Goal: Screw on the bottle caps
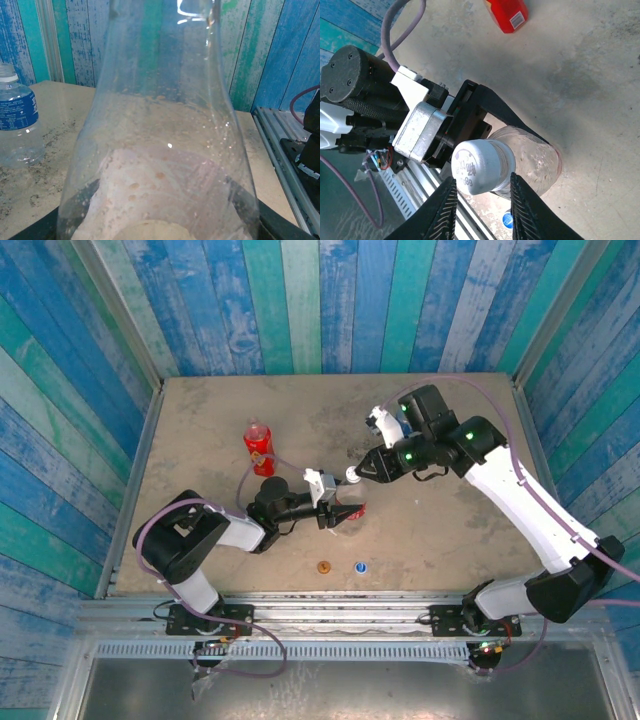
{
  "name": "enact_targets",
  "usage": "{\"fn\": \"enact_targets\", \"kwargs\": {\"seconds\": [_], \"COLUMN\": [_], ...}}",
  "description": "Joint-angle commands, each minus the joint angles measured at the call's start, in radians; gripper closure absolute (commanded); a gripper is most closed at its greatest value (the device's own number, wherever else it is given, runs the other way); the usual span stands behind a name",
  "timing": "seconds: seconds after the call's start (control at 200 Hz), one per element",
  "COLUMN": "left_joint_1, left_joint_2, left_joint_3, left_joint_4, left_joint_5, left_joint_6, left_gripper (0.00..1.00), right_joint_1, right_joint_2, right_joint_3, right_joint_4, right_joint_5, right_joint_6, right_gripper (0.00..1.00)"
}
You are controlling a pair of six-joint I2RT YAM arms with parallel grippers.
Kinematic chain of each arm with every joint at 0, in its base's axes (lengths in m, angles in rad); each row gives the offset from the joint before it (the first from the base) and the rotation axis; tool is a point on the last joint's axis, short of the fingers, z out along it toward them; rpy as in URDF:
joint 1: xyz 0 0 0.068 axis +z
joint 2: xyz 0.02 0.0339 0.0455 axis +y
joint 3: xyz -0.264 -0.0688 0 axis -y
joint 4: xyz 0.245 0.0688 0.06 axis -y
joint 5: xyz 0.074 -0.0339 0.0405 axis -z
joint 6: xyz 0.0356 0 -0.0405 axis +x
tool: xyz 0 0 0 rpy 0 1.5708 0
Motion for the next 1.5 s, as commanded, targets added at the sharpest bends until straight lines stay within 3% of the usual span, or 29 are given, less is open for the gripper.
{"fn": "enact_targets", "kwargs": {"seconds": [0.0,0.601,1.497], "left_joint_1": [-0.003,-0.003,-0.003], "left_joint_2": [0.012,0.013,0.007], "left_joint_3": [0.002,-0.006,-0.011], "left_joint_4": [-0.059,-0.058,-0.061], "left_joint_5": [0.016,0.015,0.015], "left_joint_6": [0.0,0.012,0.015], "left_gripper": [0.39,0.39,0.39], "right_joint_1": [0.003,-0.002,-0.002], "right_joint_2": [0.014,0.039,0.069], "right_joint_3": [0.022,0.022,0.003], "right_joint_4": [-0.003,0.001,-0.022], "right_joint_5": [-0.021,0.071,0.092], "right_joint_6": [0.007,0.054,0.05], "right_gripper": [0.66,0.74,0.79]}}
